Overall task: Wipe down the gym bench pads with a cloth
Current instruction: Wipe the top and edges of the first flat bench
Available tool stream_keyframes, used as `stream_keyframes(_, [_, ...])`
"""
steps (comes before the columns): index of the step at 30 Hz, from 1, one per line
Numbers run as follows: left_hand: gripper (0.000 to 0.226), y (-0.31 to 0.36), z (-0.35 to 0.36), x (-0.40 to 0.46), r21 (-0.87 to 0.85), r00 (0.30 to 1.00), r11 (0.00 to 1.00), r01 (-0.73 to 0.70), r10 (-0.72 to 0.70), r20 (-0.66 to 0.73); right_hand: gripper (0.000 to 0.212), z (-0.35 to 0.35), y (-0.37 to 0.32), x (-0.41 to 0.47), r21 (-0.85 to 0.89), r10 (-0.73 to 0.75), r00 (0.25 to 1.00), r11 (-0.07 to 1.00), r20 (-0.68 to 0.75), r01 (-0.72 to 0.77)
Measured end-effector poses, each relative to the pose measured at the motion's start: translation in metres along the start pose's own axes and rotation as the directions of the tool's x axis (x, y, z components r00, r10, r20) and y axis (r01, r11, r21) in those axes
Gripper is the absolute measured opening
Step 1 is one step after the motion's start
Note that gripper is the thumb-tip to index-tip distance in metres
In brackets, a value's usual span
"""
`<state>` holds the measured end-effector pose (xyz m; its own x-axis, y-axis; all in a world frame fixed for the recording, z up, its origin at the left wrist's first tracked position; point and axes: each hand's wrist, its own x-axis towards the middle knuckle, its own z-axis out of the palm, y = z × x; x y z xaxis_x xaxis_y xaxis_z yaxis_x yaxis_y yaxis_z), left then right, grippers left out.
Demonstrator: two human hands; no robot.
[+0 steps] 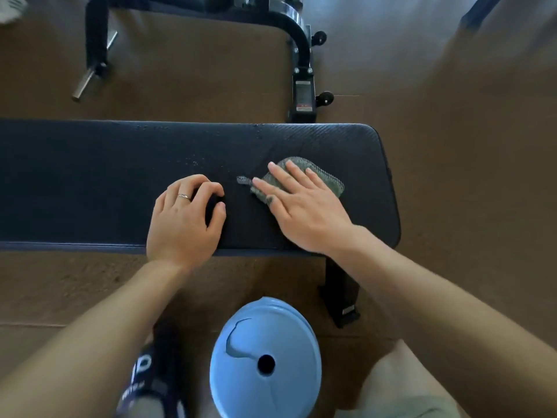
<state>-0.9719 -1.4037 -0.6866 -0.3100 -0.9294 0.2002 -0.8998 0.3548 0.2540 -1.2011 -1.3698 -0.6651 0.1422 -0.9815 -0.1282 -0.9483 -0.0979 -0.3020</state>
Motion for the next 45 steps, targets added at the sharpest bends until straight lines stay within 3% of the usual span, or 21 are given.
stream_keyframes(5, [0.017,-0.003,0.000,-0.002,-0.008,1.000,1.000,-0.017,0.017,-0.010,0.053,-0.010,0.002,0.050,0.009,0.091,0.996,0.996,0.018,-0.092])
stream_keyframes(11, [0.018,-0.002,0.000,-0.004,-0.011,0.999,0.999,-0.033,0.032,-0.036,0.052,0.018,-0.042,-0.068,-0.018,-0.008,1.000,1.000,-0.003,0.008])
stream_keyframes(21, [0.020,-0.002,0.002,-0.004,-0.028,0.995,0.998,-0.048,0.045,-0.085,0.053,0.000,-0.027,0.039,0.022,0.131,0.991,0.991,0.017,-0.131])
stream_keyframes(26, [0.029,-0.005,0.003,-0.006,-0.046,0.994,0.997,-0.059,0.055,-0.097,0.053,0.023,-0.072,-0.024,0.074,0.010,1.000,0.997,0.006,-0.011])
stream_keyframes(29, [0.026,-0.004,0.003,-0.006,-0.059,0.994,0.997,-0.053,0.047,-0.100,0.051,0.019,-0.060,-0.036,0.057,0.001,1.000,0.998,0.002,-0.001])
stream_keyframes(32, [0.021,-0.003,0.003,-0.006,-0.074,0.995,0.997,-0.036,0.029,-0.099,0.053,0.011,-0.014,-0.050,0.005,0.129,0.988,0.992,-0.085,-0.129])
stream_keyframes(35, [0.021,-0.001,0.003,-0.007,-0.064,0.996,0.998,-0.022,0.016,-0.093,0.054,0.003,0.020,-0.060,-0.002,0.385,0.912,0.921,-0.139,-0.390])
stream_keyframes(38, [0.026,-0.001,0.003,-0.006,-0.073,0.994,0.997,-0.018,0.010,-0.111,0.056,0.016,-0.020,-0.049,0.057,0.526,0.823,0.848,-0.213,-0.527])
stream_keyframes(42, [0.026,-0.001,0.002,-0.006,-0.064,0.994,0.997,-0.031,0.024,-0.105,0.058,0.052,-0.101,-0.044,0.059,0.310,0.928,0.951,-0.208,-0.304])
stream_keyframes(45, [0.023,-0.001,0.002,-0.007,-0.065,0.995,0.997,-0.036,0.029,-0.097,0.056,0.044,-0.069,-0.055,-0.004,0.189,0.957,0.981,-0.221,-0.195])
